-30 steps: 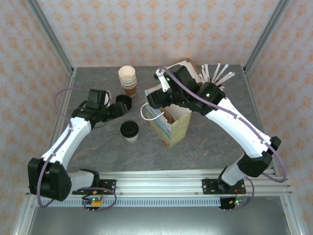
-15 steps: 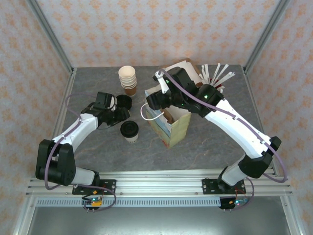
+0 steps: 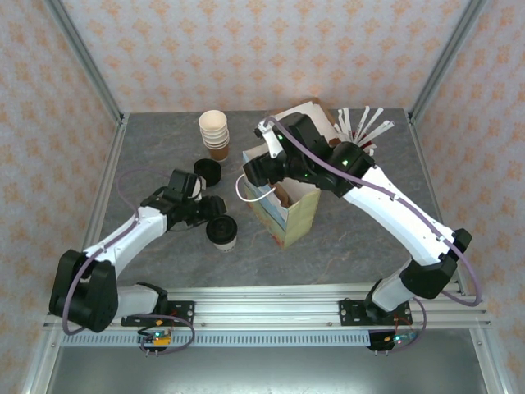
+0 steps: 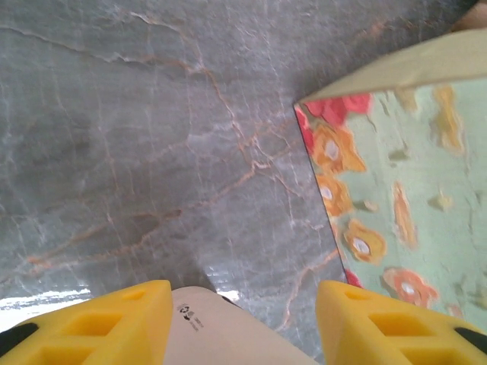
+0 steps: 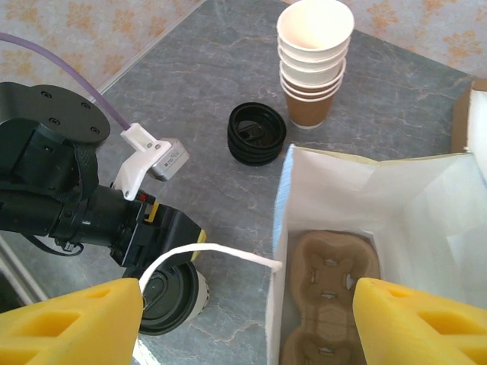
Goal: Pack the takeout coffee
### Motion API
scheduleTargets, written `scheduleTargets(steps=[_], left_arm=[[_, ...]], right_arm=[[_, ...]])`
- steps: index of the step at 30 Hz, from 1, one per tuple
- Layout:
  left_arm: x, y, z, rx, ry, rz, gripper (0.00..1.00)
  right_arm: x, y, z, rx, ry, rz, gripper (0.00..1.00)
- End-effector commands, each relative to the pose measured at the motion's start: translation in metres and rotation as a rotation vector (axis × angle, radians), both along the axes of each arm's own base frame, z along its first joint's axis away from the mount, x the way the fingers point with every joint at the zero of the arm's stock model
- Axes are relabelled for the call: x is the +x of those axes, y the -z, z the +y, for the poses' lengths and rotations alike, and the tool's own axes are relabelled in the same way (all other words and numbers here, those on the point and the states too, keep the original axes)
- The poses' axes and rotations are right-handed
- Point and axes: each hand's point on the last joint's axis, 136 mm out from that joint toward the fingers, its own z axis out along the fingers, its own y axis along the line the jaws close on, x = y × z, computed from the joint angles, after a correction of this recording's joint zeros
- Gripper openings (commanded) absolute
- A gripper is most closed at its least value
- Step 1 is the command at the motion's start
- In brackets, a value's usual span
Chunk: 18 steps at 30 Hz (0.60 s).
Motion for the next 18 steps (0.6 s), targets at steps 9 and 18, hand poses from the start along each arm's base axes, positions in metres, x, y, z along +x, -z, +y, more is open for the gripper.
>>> scheduleTargets(steps=[9,18], left_arm=[[0.015,-0.053,0.044,0.143,-0.109,-0.134,0.58],[0.035,-0.085,0.142,0.141,-0.452,-0.214,0.6]], right_arm=[[-0.091,0.016,0.053,-0.155,-0.465,-0.02,0.73],[-0.11,0.087,0.093,-0.397,-0.613,0.117,0.76]])
